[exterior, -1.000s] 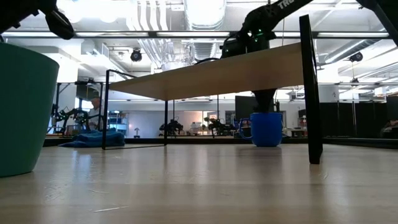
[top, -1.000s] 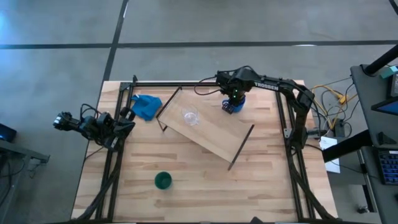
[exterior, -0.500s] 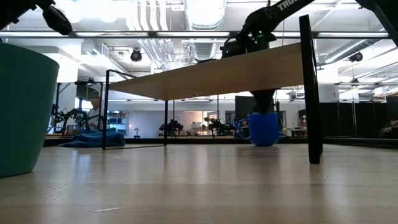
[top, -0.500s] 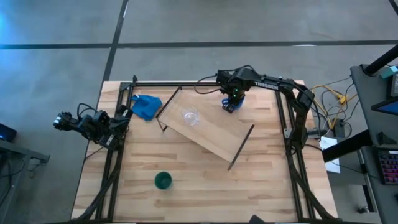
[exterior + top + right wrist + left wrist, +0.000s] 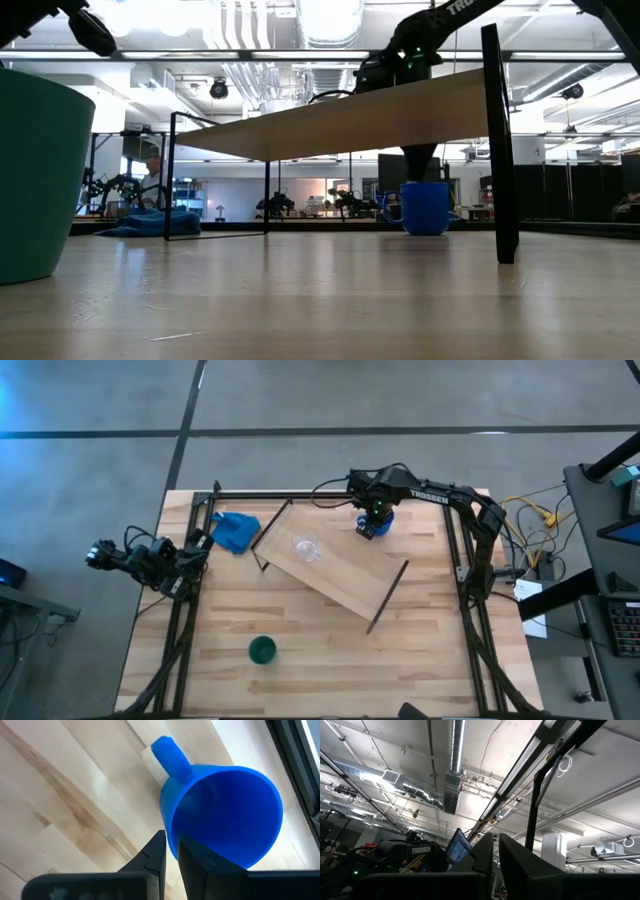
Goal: Stack small to large cups/mugs on shelf
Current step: Put the blue mug on the shelf
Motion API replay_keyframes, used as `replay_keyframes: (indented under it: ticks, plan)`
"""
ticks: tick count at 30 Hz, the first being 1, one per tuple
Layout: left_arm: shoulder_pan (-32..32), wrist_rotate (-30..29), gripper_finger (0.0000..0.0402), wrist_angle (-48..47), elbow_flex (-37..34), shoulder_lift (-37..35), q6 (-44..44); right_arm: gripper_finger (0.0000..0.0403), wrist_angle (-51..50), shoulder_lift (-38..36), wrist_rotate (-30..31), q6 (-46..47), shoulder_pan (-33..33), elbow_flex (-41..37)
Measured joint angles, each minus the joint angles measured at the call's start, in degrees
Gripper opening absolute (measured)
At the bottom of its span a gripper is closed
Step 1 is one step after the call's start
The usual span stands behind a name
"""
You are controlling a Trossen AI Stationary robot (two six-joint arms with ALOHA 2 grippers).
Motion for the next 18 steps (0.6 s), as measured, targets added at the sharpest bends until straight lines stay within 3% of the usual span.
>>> replay_keyframes:
  ticks: [18]
  plan:
    - [0.0,0.0,0.0015,0.0,0.0,0.0,0.0,0.0038,3.6,0.1,0.0,-1.5,-0.4,-3.5]
